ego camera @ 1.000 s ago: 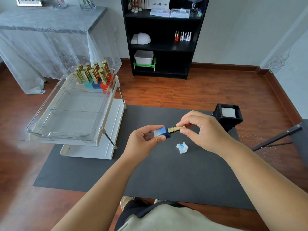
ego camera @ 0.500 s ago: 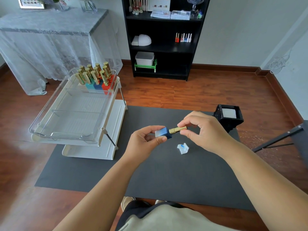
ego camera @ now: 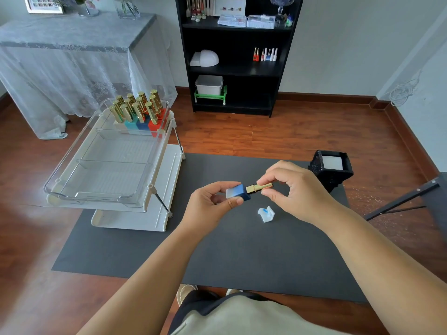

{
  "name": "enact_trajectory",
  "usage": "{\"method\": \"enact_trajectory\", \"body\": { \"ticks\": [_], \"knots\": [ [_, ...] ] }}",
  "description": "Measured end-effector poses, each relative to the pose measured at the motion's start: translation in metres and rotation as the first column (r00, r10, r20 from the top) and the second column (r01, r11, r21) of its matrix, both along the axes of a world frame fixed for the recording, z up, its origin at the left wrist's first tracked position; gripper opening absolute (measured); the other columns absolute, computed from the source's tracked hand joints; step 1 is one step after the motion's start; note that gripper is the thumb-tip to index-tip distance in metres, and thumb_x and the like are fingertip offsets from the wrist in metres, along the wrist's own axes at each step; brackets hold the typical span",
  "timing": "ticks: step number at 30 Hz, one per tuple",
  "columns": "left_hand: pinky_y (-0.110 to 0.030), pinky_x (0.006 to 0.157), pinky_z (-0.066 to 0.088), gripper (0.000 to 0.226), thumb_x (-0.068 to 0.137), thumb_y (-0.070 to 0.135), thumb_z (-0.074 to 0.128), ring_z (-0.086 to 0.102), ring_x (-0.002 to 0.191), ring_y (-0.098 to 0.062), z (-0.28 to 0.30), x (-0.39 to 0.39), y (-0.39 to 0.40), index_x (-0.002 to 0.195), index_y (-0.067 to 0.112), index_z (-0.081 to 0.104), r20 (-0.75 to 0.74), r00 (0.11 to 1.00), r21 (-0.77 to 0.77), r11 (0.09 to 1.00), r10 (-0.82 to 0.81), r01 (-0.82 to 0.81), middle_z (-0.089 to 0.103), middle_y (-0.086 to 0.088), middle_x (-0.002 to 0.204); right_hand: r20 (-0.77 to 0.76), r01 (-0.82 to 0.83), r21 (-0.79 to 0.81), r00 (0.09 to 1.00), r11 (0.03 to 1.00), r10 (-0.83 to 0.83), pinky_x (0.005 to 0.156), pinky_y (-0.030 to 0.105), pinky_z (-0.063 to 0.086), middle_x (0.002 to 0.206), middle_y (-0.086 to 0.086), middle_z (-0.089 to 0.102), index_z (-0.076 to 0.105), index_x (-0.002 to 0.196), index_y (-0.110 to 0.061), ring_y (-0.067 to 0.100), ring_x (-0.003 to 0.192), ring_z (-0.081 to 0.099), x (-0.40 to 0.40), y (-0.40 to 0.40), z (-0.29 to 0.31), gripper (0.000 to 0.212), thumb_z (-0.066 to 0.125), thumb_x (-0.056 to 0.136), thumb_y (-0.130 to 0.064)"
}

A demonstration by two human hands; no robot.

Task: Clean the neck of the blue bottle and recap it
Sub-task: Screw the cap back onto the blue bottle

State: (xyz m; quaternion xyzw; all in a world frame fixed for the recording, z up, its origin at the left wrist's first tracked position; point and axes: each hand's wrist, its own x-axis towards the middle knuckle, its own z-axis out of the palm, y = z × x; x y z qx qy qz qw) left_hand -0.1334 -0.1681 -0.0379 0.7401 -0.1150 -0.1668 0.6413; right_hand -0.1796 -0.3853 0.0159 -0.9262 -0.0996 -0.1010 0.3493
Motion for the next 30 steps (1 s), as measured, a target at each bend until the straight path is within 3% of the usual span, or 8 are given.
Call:
{"method": "enact_trajectory", "body": {
  "ticks": [6,12,17,24,26,28,30],
  "knots": [
    [-0.037,0.074,0.048,0.030,0.079,0.025,0.084,0.061,0.075,-0.026,0.0005,-0.0016,0.0019,0.102,0.043,0.075,0.007,1.000,0.005,1.000,-0.003,0.003,0.077,-0.015,0.089,-0.017,-0.005,-0.014,1.000,1.000,0.005,0.080,0.025,0.050,0.089,-0.013,0.063,0.073,0.099,-0.020,0.002,0.087,0.058,-0.0011,0.0010,0.0011,0.017,0.074,0.083,-0.016],
    [-0.037,0.073,0.047,0.030,0.078,0.029,0.084,0.059,0.074,-0.026,-0.0029,-0.0020,0.0058,0.101,0.045,0.075,0.007,1.000,0.010,1.000,-0.001,0.001,0.076,-0.013,0.089,-0.029,-0.020,-0.031,0.999,0.999,0.020,0.081,0.008,0.036,0.106,-0.009,0.060,0.071,0.100,-0.025,0.001,0.095,0.056,-0.0026,0.0042,0.0019,0.025,0.076,0.079,-0.013],
    [-0.037,0.074,0.049,0.030,0.078,0.028,0.084,0.062,0.074,-0.025,-0.0038,-0.0006,0.0068,0.105,0.041,0.075,0.007,1.000,0.026,1.000,-0.005,0.005,0.077,-0.011,0.087,-0.021,-0.007,-0.043,1.000,0.999,0.006,0.079,0.013,0.043,0.092,-0.009,0.063,0.073,0.095,-0.019,0.003,0.087,0.057,-0.0025,0.0087,0.0024,0.019,0.074,0.081,-0.007],
    [-0.036,0.072,0.045,0.030,0.079,0.030,0.084,0.057,0.072,-0.026,-0.0014,-0.0015,0.0046,0.099,0.049,0.074,0.018,1.000,0.030,0.999,-0.014,0.013,0.075,-0.016,0.088,-0.051,0.020,-0.002,0.998,1.000,-0.020,0.076,0.021,0.049,0.089,-0.007,0.065,0.075,0.097,-0.016,0.003,0.081,0.060,-0.0046,0.0066,0.0013,0.018,0.075,0.082,-0.006],
    [-0.033,0.069,0.045,0.030,0.079,0.030,0.083,0.057,0.070,-0.022,-0.0012,-0.0003,0.0044,0.099,0.049,0.074,0.018,1.000,0.047,0.999,-0.014,0.013,0.075,-0.009,0.081,-0.058,0.023,-0.007,0.998,1.000,-0.023,0.075,0.024,0.050,0.087,-0.006,0.065,0.075,0.100,-0.014,0.006,0.078,0.061,-0.0052,0.0061,0.0011,0.019,0.074,0.082,-0.006],
    [-0.022,0.062,0.042,0.028,0.080,0.029,0.083,0.051,0.060,-0.008,-0.0024,0.0006,0.0048,0.100,0.047,0.074,0.043,0.999,0.086,0.996,-0.017,0.013,0.068,0.010,0.063,-0.068,0.020,-0.015,0.997,1.000,-0.021,0.074,0.030,0.051,0.087,-0.001,0.066,0.074,0.100,-0.012,0.011,0.077,0.061,-0.0045,0.0064,0.0011,0.019,0.074,0.082,-0.005],
    [-0.013,0.056,0.039,0.029,0.080,0.027,0.083,0.047,0.053,-0.001,-0.0028,-0.0003,0.0041,0.101,0.044,0.074,0.104,0.995,0.109,0.994,-0.007,-0.005,0.062,0.017,0.059,-0.079,0.019,-0.017,0.997,1.000,-0.020,0.073,0.035,0.051,0.087,0.001,0.066,0.074,0.100,-0.011,0.016,0.076,0.061,-0.0028,0.0065,0.0012,0.018,0.073,0.083,-0.005]
  ]
}}
